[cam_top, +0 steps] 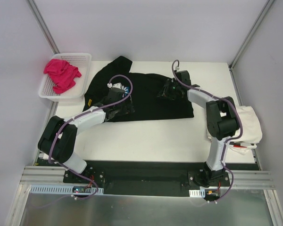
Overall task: Fold and stack the t-shirts
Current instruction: Fold the flattened tshirt in 1/3 of the way, then grap the side of the flattened tshirt furthest away from the robot with both arms
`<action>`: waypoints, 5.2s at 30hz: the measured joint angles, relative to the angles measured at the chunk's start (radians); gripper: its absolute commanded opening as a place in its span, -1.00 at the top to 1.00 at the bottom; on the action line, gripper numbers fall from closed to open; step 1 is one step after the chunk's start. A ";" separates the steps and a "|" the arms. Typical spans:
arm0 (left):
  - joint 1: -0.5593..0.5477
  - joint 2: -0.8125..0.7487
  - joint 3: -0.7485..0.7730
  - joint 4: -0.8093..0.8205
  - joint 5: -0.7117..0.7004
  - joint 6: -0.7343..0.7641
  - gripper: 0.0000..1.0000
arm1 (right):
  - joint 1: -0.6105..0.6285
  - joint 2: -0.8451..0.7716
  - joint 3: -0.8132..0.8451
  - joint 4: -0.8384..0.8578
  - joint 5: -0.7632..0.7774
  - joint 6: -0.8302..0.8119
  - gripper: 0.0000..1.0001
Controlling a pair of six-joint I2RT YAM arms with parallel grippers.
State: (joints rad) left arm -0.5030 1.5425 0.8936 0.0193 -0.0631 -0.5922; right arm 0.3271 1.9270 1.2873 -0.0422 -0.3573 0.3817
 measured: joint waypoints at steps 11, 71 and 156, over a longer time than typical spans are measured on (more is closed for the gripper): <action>0.000 -0.026 0.024 -0.019 -0.002 0.015 -0.58 | -0.007 0.241 0.194 0.023 -0.017 0.007 0.48; -0.072 0.233 0.227 0.024 0.396 0.002 -0.67 | -0.424 -0.051 -0.080 -0.007 0.057 -0.035 0.19; -0.152 0.383 0.257 0.104 0.455 -0.024 -0.68 | -0.348 0.205 0.164 0.018 0.214 -0.017 0.51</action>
State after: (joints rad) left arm -0.6548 1.9251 1.1507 0.1234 0.3920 -0.6159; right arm -0.0212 2.1323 1.4509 -0.0246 -0.1429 0.3645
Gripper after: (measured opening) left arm 0.834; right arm 0.253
